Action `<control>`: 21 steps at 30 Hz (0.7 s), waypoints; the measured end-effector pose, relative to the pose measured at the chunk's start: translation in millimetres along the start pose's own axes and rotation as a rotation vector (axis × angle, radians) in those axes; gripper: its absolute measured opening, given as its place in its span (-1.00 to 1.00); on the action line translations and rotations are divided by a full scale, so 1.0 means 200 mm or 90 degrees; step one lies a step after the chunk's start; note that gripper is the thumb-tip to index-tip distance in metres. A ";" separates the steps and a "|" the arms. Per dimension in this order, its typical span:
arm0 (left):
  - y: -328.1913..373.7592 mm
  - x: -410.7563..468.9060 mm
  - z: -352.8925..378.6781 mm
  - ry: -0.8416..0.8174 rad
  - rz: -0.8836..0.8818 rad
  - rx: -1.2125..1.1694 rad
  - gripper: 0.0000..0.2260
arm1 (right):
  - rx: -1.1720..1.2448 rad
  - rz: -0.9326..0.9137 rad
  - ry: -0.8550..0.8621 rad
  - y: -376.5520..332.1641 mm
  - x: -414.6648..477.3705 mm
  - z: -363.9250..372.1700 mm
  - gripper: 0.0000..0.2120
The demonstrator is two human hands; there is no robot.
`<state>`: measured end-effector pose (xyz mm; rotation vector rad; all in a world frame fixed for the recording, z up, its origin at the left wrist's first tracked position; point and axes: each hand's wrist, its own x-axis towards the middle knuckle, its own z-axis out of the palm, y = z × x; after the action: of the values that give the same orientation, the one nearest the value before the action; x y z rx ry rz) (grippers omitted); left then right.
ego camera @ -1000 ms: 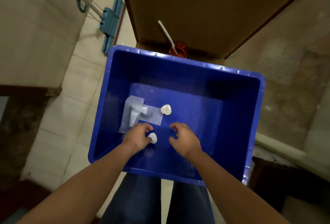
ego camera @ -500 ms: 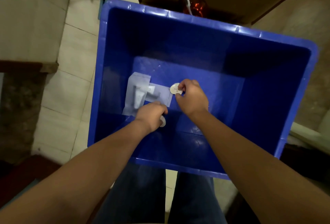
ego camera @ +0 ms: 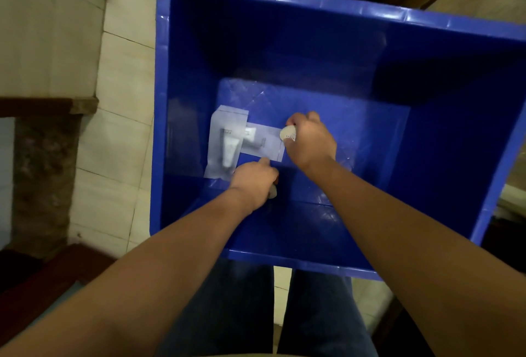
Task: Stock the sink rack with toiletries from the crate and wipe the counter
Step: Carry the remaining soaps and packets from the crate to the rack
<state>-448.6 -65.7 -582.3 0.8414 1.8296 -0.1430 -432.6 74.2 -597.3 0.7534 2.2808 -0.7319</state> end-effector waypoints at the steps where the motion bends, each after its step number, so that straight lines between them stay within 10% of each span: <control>1: 0.01 0.00 -0.01 -0.009 -0.003 0.005 -0.84 | 0.005 0.005 -0.005 0.00 0.00 0.00 -0.81; 21: 0.26 -0.25 -0.37 0.118 -0.016 -0.320 -0.69 | 0.423 0.178 0.055 0.16 -0.67 -0.42 -0.85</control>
<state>-465.4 -17.0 -492.9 0.4866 1.9293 0.3775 -355.9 108.3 -458.5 1.3909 1.9344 -1.3580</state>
